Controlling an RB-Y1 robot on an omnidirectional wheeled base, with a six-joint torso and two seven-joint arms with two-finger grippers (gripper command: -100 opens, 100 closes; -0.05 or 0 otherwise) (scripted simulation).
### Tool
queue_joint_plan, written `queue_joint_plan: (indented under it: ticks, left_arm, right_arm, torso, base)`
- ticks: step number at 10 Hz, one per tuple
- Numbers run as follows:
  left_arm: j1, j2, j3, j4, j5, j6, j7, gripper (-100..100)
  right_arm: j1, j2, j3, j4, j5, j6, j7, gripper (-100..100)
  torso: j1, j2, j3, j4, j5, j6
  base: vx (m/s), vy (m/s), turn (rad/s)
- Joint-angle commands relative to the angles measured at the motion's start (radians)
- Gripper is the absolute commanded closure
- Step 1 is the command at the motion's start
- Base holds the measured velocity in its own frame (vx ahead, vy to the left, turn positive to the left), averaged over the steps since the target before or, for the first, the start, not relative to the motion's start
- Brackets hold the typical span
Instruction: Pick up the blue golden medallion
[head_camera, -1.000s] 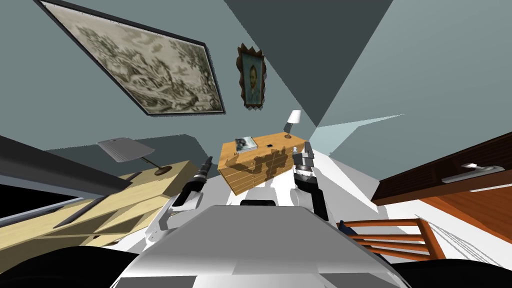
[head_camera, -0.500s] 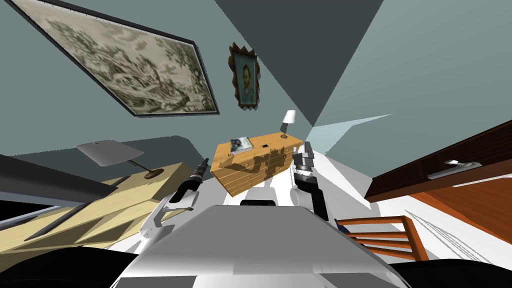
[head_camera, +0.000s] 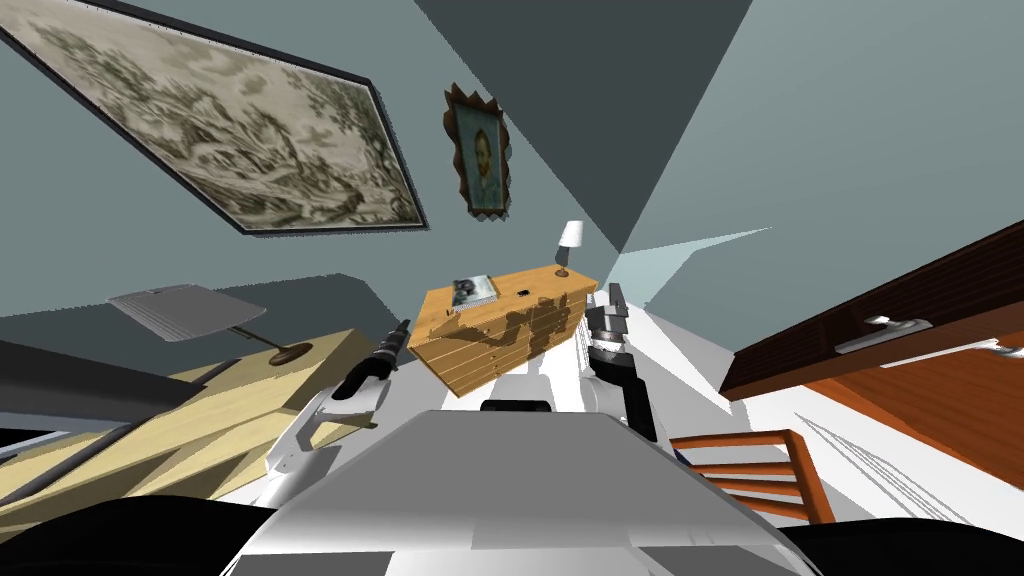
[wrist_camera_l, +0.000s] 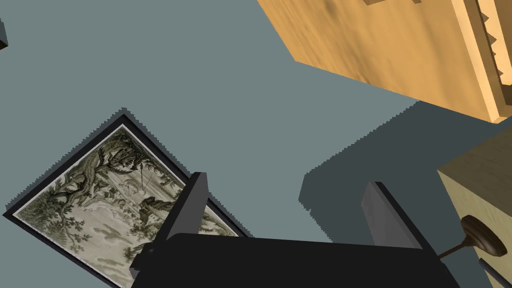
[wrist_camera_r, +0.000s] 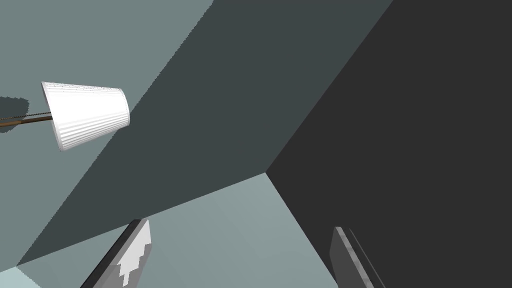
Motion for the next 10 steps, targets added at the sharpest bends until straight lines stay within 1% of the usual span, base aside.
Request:
queue_joint_plan:
  ticks: [1,2,3,4,5,6,7,8,9,10]
  left_arm:
    - [-0.013,0.031,0.028,0.034,0.015,0.050,0.020,-100]
    - [-0.013,0.031,0.028,0.034,0.015,0.072,0.020,-100]
    - [-0.024,0.055,0.052,0.059,0.027,0.098,0.039,-100]
    - [-0.024,0.055,0.052,0.059,0.027,0.121,0.039,-100]
    - [-0.024,0.055,0.052,0.059,0.027,0.131,0.039,-100]
    - [-0.035,0.079,0.075,0.084,0.039,0.172,0.062,-100]
    - [-0.035,0.079,0.075,0.084,0.039,0.190,0.062,-100]
    - [-0.046,0.102,0.097,0.108,0.052,0.220,0.087,-100]
    - [-0.046,0.102,0.097,0.108,0.052,0.248,0.087,-100]
    - [-0.056,0.126,0.119,0.132,0.067,0.284,0.114,-100]
  right_arm:
    - [0.000,0.000,0.000,0.000,0.000,0.000,0.000,0]
    - [0.000,0.000,0.000,0.000,0.000,0.000,0.000,0]
    - [0.000,0.000,0.000,0.000,0.000,0.000,0.000,0]
    - [0.000,0.000,0.000,0.000,0.000,0.000,0.000,0]
    - [0.000,0.000,0.000,0.000,0.000,0.000,0.000,0]
    - [0.000,0.000,0.000,0.000,0.000,0.000,0.000,0]
    - [0.000,0.000,0.000,0.000,0.000,0.000,0.000,0]
    - [0.000,0.000,0.000,0.000,0.000,0.000,0.000,0]
    - [0.000,0.000,0.000,0.000,0.000,0.000,0.000,0]
    - [0.000,0.000,0.000,0.000,0.000,0.000,0.000,0]
  torso:
    - [0.000,0.000,0.000,0.000,0.000,0.000]
    - [-0.001,-0.001,0.000,0.000,0.000,0.000]
    - [-0.001,0.000,0.000,0.000,0.000,0.000]
    - [-0.001,0.000,0.000,0.000,0.000,0.000]
    - [0.001,0.000,0.000,0.000,0.000,0.000]
    - [0.004,0.002,0.001,0.000,0.001,0.000]
    - [0.002,0.001,0.001,0.000,0.001,0.000]
    - [0.002,0.001,0.001,0.000,0.000,0.000]
    - [0.001,-0.001,0.000,0.000,0.000,0.000]
    - [0.001,0.000,0.000,0.000,0.000,0.000]
  base:
    - [0.051,-0.135,-0.076]
    - [0.038,-0.119,-0.029]
    - [0.053,-0.119,-0.056]
    - [0.047,-0.091,-0.034]
    - [0.016,-0.036,0.002]
    - [0.031,-0.086,-0.072]
    - [0.036,-0.083,-0.030]
    - [0.070,-0.099,-0.066]
    - [0.057,-0.090,-0.031]
    - [0.065,-0.099,-0.060]
